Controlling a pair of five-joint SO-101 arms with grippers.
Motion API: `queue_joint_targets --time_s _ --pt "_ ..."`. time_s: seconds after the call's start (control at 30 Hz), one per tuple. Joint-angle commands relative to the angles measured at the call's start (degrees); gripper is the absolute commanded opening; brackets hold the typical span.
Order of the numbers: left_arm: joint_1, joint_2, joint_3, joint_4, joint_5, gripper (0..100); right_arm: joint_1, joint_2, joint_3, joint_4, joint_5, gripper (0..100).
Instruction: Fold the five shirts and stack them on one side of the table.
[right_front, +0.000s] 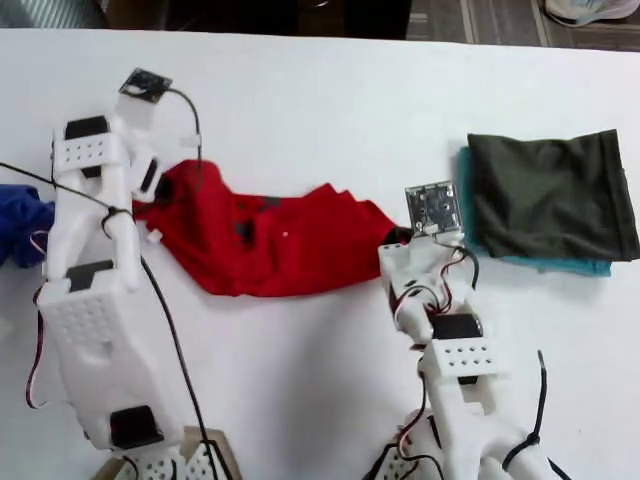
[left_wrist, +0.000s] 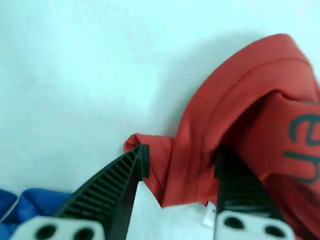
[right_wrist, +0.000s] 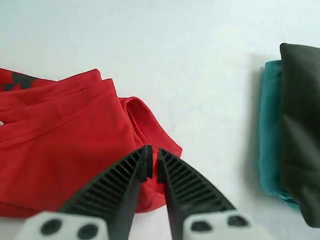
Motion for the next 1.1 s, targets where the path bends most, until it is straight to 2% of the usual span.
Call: queue_joint_targets --time_s 0.0,0.17,0.23,0.3,0.53,1.07 --pt "0.5 -1.1 -8.0 2.7 -0.3 23 -0.3 0.3 -0.4 0.2 0.5 2.2" --pt "0.9 -2.1 -24.0 15.9 -0.4 23 -0.3 0.3 -0.4 0.2 0.5 2.2" --pt "1.9 -2.0 -26.2 18.6 -1.2 23 -0.3 0.3 -0.4 0.2 0.5 2.2" --pt "2.6 -1.3 -25.2 18.5 -2.6 23 -0.3 0.3 -0.4 0.2 0.5 2.2" --pt "2.7 8.8 -23.9 9.8 -3.3 23 0.0 0.3 -0.4 0.3 0.5 2.2" --pt "5.5 20.1 -25.3 12.1 -11.8 22 0.0 0.3 -0.4 0.3 0.5 2.2"
